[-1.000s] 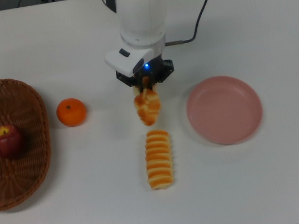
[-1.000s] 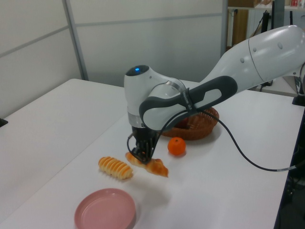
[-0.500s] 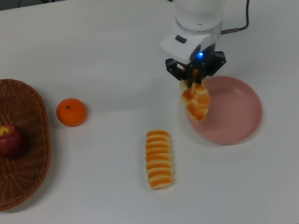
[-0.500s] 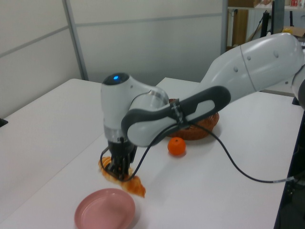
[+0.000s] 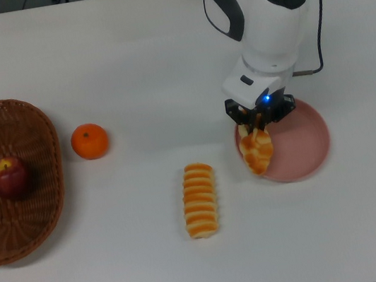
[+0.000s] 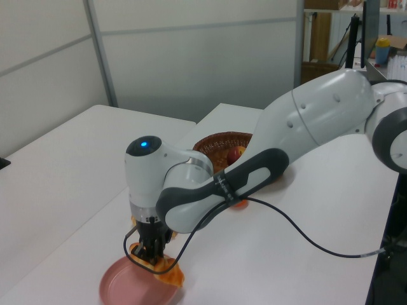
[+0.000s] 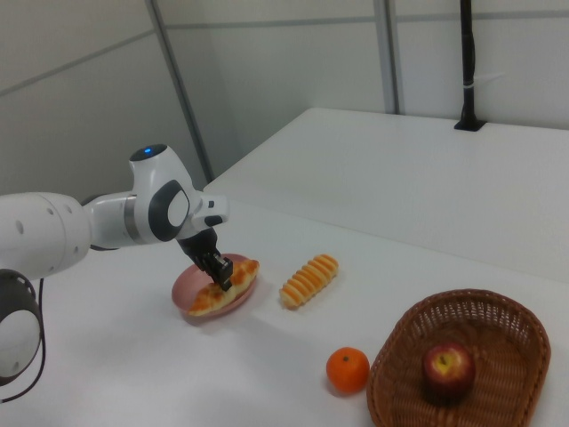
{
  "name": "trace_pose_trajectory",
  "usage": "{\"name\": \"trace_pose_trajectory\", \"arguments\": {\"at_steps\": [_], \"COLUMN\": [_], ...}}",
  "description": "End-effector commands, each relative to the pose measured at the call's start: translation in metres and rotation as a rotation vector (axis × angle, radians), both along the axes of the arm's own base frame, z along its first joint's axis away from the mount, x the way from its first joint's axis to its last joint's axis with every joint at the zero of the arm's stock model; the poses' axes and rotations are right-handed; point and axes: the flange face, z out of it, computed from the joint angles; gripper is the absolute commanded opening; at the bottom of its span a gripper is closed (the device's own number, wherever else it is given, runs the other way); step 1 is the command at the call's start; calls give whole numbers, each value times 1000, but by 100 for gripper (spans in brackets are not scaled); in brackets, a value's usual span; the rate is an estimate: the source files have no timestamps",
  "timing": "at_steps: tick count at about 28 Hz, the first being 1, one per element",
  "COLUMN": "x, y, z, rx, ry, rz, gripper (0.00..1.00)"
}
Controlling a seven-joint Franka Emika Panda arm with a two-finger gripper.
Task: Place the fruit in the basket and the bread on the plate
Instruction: 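Carry the braided roll onto the pink plate and release it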
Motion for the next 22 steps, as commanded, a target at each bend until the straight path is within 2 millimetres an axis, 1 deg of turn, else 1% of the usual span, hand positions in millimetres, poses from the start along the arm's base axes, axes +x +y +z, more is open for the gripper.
{"name": "trace_pose_trajectory", "arguments": {"at_steps": [1,3,4,5,9,11,14,15,16,20,22], "x": [9,11,11,10,10,11,12,10,8,2,3], "y": [0,-3,-3,-3,-3,-10,-22,-29,-32,-38,-41], "z": [1,1,1,1,2,15,46,61,69,97,98], "rx": [-10,-11,-12,-14,-9,7,59,88,99,105,98], "ry": [-28,-29,-26,-25,-21,-25,-32,-20,-17,-27,-29], "rz": [-8,4,12,29,29,6,-42,-66,-76,-86,-90], "gripper": [38,65,81,100,100,100,100,100,100,100,100]}}
